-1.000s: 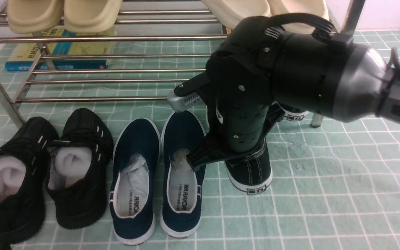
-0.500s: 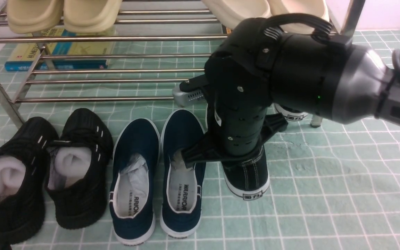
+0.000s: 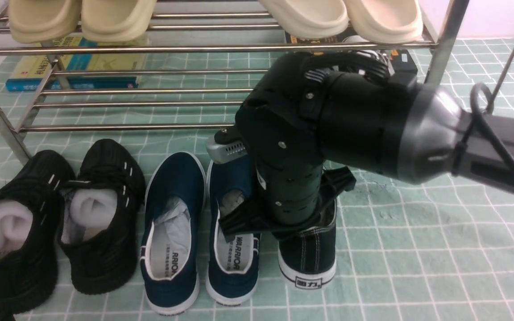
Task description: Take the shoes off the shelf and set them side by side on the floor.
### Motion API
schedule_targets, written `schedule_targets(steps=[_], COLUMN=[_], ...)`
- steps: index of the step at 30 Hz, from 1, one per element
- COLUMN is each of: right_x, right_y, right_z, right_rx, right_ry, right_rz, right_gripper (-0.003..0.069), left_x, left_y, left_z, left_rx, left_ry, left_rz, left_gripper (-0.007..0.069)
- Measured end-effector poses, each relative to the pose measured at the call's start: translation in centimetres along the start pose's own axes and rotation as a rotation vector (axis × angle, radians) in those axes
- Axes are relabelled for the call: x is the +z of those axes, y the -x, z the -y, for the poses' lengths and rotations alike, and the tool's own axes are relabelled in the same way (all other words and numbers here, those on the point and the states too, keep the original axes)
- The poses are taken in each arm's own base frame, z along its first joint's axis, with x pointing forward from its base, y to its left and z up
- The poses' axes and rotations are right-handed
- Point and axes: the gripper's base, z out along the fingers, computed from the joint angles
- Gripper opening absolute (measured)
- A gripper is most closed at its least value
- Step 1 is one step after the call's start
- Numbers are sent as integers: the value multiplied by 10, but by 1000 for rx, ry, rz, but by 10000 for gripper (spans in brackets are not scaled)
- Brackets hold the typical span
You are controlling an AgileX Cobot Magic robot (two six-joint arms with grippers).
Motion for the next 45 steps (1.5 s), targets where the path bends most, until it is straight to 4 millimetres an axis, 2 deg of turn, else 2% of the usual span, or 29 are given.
schedule_targets(steps=[4,10,14,17,20,21,22,23,25,27,30,34,35,36,38,41,43,44,45], right_x=[-1,-19,-21,-13,11,13,28,28,44,48,47,38,37,29,14,-15,-40,-42,-54], right_y=[3,14,15,15,17,18,17,17,14,11,9,15,15,18,23,31,35,37,39], right_z=[4,12,13,11,6,6,1,1,-7,-10,-14,-9,-9,-4,8,34,60,64,83], right_rx=[-31,-70,-73,-77,-93,-93,-94,-92,-82,-71,-65,-91,-93,-102,-108,-83,-75,-74,-56], right_ry=[-45,-112,-115,-124,-156,-157,-154,-149,-111,-83,-38,-17,-15,1,36,105,131,129,125], right_rz=[36,146,154,140,98,94,56,55,0,-32,-62,-40,-40,-27,-8,37,90,96,125], right_gripper=[21,24,24,24,25,26,29,30,47,72,181,336,351,384,402,335,227,205,117], left_x=[0,0,0,0,0,0,0,0,0,0,0,0,0,0,0,0,0,0,0], left_y=[0,0,0,0,0,0,0,0,0,0,0,0,0,0,0,0,0,0,0], left_z=[0,0,0,0,0,0,0,0,0,0,0,0,0,0,0,0,0,0,0], left_rx=[0,0,0,0,0,0,0,0,0,0,0,0,0,0,0,0,0,0,0], left_ry=[0,0,0,0,0,0,0,0,0,0,0,0,0,0,0,0,0,0,0], left_rz=[0,0,0,0,0,0,0,0,0,0,1,1,1,1,1,1,1,1,1], left_gripper=[239,239,239,239,239,239,239,239,239,239,239,239,239,239,239,239,239,239,239])
